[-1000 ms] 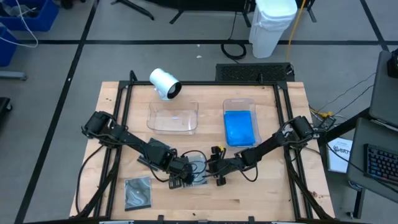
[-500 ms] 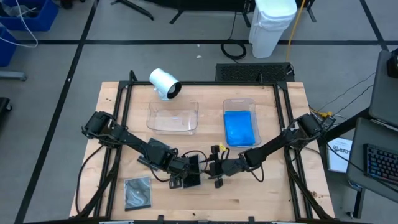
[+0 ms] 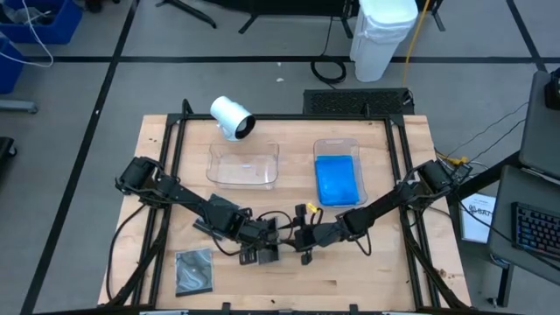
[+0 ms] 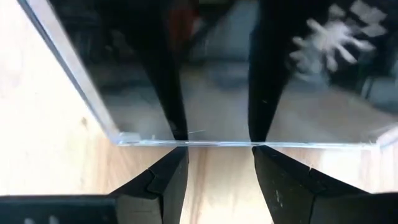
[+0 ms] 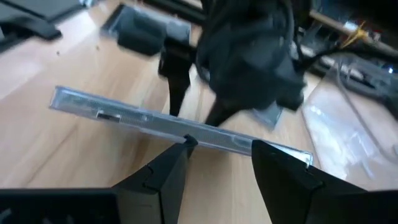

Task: Pick & place jewel cases by type
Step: Put the top right black cd case into the left transparent bin

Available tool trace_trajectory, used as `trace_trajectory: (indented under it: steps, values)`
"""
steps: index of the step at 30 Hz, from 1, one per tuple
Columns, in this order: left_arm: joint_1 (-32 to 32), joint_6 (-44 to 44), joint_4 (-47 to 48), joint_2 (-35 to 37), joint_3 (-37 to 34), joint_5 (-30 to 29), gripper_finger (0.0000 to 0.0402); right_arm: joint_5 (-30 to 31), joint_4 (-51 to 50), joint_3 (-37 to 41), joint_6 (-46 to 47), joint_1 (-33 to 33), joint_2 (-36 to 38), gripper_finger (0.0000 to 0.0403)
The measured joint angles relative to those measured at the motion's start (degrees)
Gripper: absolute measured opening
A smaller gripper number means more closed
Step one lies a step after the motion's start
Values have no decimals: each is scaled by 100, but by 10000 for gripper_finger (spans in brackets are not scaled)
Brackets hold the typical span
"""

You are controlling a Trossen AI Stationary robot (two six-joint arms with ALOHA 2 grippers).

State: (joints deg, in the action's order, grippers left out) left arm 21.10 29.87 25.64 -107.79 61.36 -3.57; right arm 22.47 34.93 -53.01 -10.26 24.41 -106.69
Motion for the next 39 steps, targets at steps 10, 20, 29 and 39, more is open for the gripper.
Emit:
trace_trajectory:
  steps: [10, 20, 29, 39]
  values:
    - [-13, 0, -69, 0, 5, -36, 191, -21, -152, 0, -362, 4, 9, 171]
    - [-9, 0, -58, 0, 2, 1, 191, -27, -84, 12, -708, 9, -6, 234]
    - [-5, 1, -54, 0, 2, 10, 191, -21, 549, 15, -838, -7, -204, 247]
    - [-2, 0, -50, 0, 2, 32, 191, -13, 711, 15, -910, -7, -234, 254]
